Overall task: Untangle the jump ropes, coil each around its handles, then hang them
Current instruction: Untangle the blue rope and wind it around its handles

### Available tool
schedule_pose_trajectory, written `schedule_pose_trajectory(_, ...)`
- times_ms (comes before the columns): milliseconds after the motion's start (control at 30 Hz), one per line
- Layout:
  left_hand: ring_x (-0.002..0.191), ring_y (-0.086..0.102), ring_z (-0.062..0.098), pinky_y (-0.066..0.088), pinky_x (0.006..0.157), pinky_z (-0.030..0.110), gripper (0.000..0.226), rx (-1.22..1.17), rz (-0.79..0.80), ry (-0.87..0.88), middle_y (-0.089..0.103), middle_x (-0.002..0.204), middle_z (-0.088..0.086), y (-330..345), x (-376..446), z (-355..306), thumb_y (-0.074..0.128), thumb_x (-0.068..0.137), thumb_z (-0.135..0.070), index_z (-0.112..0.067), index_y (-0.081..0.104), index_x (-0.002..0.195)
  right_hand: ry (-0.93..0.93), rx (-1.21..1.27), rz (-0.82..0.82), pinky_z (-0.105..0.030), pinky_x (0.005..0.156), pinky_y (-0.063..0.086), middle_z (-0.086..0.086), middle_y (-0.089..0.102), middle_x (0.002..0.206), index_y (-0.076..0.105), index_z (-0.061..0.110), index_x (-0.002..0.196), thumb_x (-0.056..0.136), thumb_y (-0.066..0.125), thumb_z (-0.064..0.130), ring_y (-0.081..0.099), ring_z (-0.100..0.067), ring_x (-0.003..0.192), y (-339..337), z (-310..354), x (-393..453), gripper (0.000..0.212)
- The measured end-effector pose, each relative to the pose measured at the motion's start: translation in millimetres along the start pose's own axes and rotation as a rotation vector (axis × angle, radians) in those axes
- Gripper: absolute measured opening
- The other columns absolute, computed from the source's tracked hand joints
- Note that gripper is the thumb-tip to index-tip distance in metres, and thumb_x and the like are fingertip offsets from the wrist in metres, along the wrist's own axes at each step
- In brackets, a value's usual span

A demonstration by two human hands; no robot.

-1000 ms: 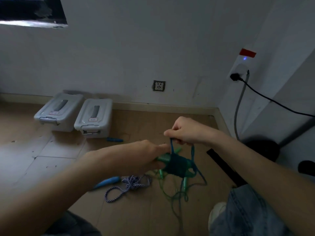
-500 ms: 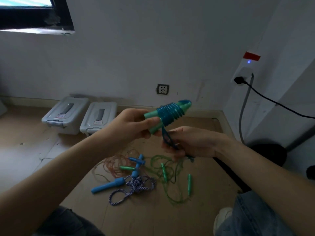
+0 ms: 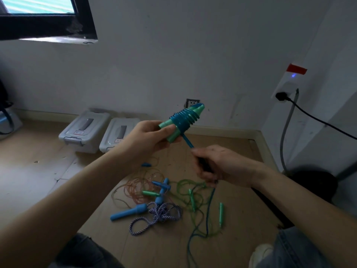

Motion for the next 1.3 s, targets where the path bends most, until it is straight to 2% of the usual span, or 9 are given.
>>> schedule_pose_trajectory(200,0.063,0.053,0.008,0.043,0.057,0.021,0.013,0.936,-0.259,0.161,0.059,0.076,-0.002,-30,9,-1,0.058,0.087,-0.02,-0.011,0.059,0.097,-0.049,0.116,0.068,-0.017,0.04,0.035,0.008,0.035,0.045,0.049,0.021,0.057,0.086,0.051,0.031,0.03,-0.006,0.041,-11,20,-13,0.031)
schedule_pose_trajectory(333,0.067,0.048,0.001,0.039,0.053,0.011,0.021,1.317,0.12,0.049,0.053,0.083,-0.009,-17,2,19,0.057,0.088,-0.02,-0.012,0.056,0.107,-0.078,-0.054,-0.128,-0.016,0.034,0.022,0.008,0.03,0.042,0.046,0.023,0.051,0.088,0.051,0.041,0.021,-0.006,0.038,-23,29,-15,0.042)
schedule_pose_trajectory(533,0.067,0.053,-0.007,0.045,0.064,0.008,0.013,1.297,0.569,0.22,0.054,0.077,-0.016,31,-21,10,0.055,0.089,-0.023,-0.023,0.055,0.101,-0.052,-0.374,-0.477,-0.016,0.035,0.02,0.012,0.03,0.037,0.042,0.019,0.053,0.097,0.044,0.034,0.021,-0.005,0.033,-43,30,-12,0.046)
schedule_pose_trajectory(667,0.066,0.057,-0.004,0.042,0.058,0.007,0.013,0.944,0.707,0.311,0.061,0.073,-0.017,40,-32,-18,0.058,0.087,-0.022,-0.034,0.056,0.09,0.024,-0.431,-0.423,-0.017,0.038,0.033,0.003,0.046,0.041,0.053,0.015,0.059,0.094,0.049,0.035,0.037,-0.012,0.033,-40,23,-12,0.04)
schedule_pose_trajectory(733,0.064,0.058,-0.001,0.044,0.058,0.009,0.011,0.755,0.669,0.316,0.063,0.076,-0.016,34,-34,-29,0.058,0.084,-0.024,-0.034,0.06,0.088,0.097,-0.449,-0.366,-0.032,0.054,0.049,-0.024,0.064,0.067,0.067,0.007,0.081,0.093,0.052,0.025,0.054,-0.031,0.052,-37,17,-13,0.026)
schedule_pose_trajectory(800,0.067,0.059,0.001,0.048,0.06,0.012,0.012,0.566,0.567,0.278,0.065,0.078,-0.013,24,-33,-34,0.058,0.08,-0.031,-0.028,0.064,0.091,0.123,-0.386,-0.313,-0.027,0.052,0.042,-0.014,0.06,0.062,0.063,0.003,0.099,0.094,0.05,0.014,0.047,-0.02,0.051,-32,11,-16,0.018)
schedule_pose_trajectory(967,0.068,0.063,0.002,0.052,0.062,0.012,0.013,0.214,0.045,0.105,0.069,0.075,-0.003,-6,-9,-26,0.056,0.083,-0.023,-0.016,0.063,0.092,0.017,-0.085,-0.123,-0.019,0.039,0.017,0.007,0.031,0.051,0.046,0.023,0.055,0.092,0.04,0.048,0.02,-0.007,0.042,-6,6,-9,0.045)
schedule_pose_trajectory(1133,0.068,0.057,0.015,0.049,0.07,0.031,0.012,0.635,-0.191,0.174,0.061,0.076,0.002,-20,1,-18,0.058,0.088,-0.015,-0.009,0.061,0.097,-0.046,0.095,0.09,-0.02,0.037,0.014,0.006,0.025,0.051,0.038,0.021,0.055,0.092,0.043,0.041,0.017,-0.008,0.043,9,20,-12,0.042)
schedule_pose_trajectory(1300,0.067,0.051,-0.001,0.039,0.058,0.011,0.015,1.032,-0.051,0.256,0.052,0.075,-0.012,4,-6,-2,0.062,0.084,-0.019,-0.018,0.058,0.099,-0.021,0.004,0.038,-0.018,0.035,0.015,0.007,0.025,0.047,0.037,0.022,0.052,0.096,0.041,0.029,0.015,-0.008,0.041,0,29,-15,0.044)
Point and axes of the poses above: each hand's wrist, its own x-axis towards the middle knuckle, its own y-axis out of the palm, z = x × y, the point moved 3 cm from there along x, towards the middle knuckle
